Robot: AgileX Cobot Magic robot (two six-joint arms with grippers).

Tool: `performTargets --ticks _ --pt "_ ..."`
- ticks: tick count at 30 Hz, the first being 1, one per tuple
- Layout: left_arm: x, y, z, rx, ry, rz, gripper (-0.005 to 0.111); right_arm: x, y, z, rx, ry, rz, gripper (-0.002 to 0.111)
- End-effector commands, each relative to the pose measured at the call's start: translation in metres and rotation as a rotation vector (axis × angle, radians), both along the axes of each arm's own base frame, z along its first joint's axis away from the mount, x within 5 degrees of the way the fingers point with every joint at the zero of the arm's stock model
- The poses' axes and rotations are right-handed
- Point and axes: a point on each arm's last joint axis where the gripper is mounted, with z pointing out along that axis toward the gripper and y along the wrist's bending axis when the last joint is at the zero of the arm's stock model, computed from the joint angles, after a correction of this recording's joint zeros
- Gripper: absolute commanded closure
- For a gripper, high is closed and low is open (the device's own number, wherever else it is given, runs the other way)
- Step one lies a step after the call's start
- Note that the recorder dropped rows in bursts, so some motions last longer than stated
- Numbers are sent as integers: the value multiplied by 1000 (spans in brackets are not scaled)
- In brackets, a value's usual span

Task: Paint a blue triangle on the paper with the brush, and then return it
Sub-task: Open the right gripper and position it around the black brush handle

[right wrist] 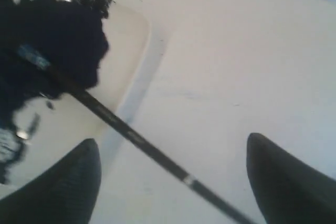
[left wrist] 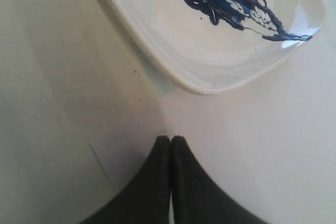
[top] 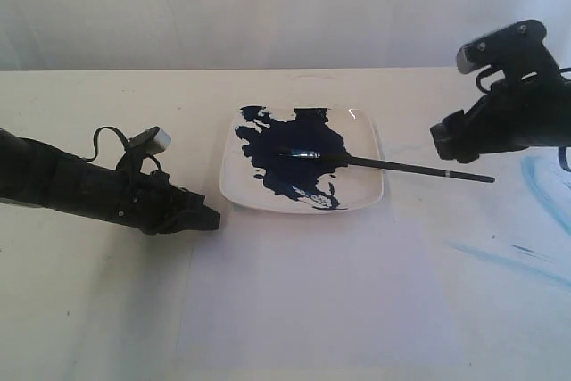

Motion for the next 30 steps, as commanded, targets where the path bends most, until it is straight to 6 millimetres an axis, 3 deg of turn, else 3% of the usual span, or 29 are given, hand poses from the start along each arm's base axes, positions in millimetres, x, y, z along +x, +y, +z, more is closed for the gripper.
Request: performTargets --ticks 1,5,9,12,17,23,30 --pt "-3 -2 -7 3 29 -1 107 -14 16 -1 419 269 -119 42" --pt "-3 -2 -7 3 29 -1 107 -29 20 -20 666 524 -295 43" --pt "-3 -2 -7 1 30 -2 107 -39 11 -48 798 608 -560 43" --pt "-3 -1 -7 4 29 0 107 -45 7 -66 810 686 -675 43" --pt "-3 -1 -7 4 29 0 107 -43 -2 -73 785 657 -817 43" --pt "-3 -1 -7 4 29 0 107 -29 4 -58 780 602 -692 43" --pt "-3 -1 -7 4 29 0 107 -29 8 -55 707 556 -542 43"
